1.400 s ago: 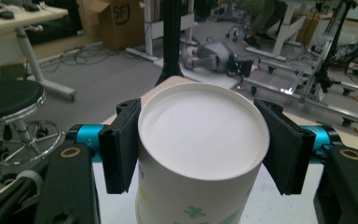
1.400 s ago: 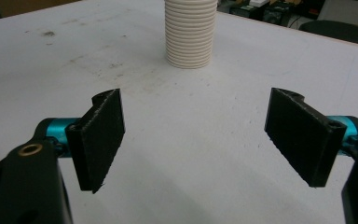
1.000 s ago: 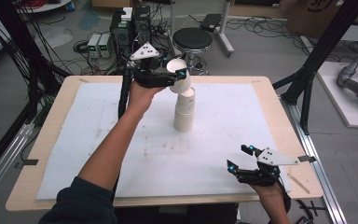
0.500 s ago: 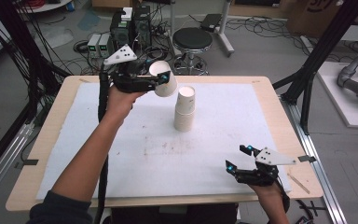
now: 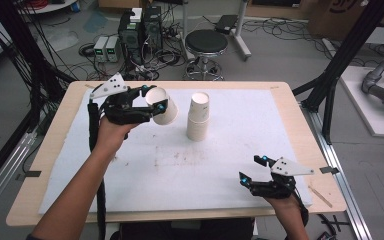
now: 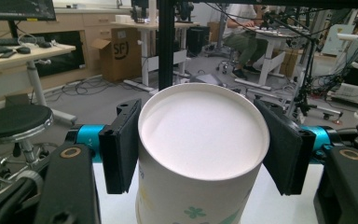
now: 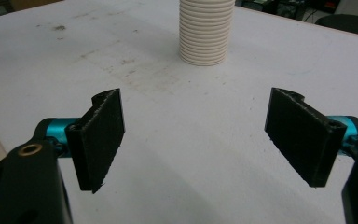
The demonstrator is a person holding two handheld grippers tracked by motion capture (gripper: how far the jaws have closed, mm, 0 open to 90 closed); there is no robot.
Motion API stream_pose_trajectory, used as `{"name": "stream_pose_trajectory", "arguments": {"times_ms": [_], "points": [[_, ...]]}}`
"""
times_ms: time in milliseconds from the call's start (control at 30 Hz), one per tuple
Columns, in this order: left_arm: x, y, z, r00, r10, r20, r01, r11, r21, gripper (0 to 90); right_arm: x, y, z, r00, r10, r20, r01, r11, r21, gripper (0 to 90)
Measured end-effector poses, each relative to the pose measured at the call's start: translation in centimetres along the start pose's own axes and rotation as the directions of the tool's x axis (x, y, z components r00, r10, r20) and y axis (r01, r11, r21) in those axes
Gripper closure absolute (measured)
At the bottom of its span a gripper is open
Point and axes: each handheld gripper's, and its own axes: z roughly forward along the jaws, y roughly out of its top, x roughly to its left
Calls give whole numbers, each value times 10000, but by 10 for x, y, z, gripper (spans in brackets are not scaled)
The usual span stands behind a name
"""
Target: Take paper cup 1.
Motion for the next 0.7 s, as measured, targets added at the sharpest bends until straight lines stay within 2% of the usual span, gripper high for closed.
{"name": "stream_pose_trajectory", "arguments": {"times_ms": [200,367,433,667,700], "points": [[-2,-20,-8,9998,-210,55,209,9996,164,354,1,2,2,9999,-99,-81,99,10000,4,203],[-3,-33,-13,9994,-291,187,286,9992,262,353,3,6,3,9991,-275,-322,274,9996,-34,202],[-5,-41,-14,9992,-358,203,351,9988,341,353,4,7,5,9979,-307,-571,308,9995,5,202],[-11,-53,-18,9980,-579,257,570,9978,347,353,8,9,10,9958,-471,-789,478,9988,75,202],[-11,-53,-18,9980,-579,257,570,9978,347,353,9,9,10,9956,-366,-867,380,9992,147,202]]}}
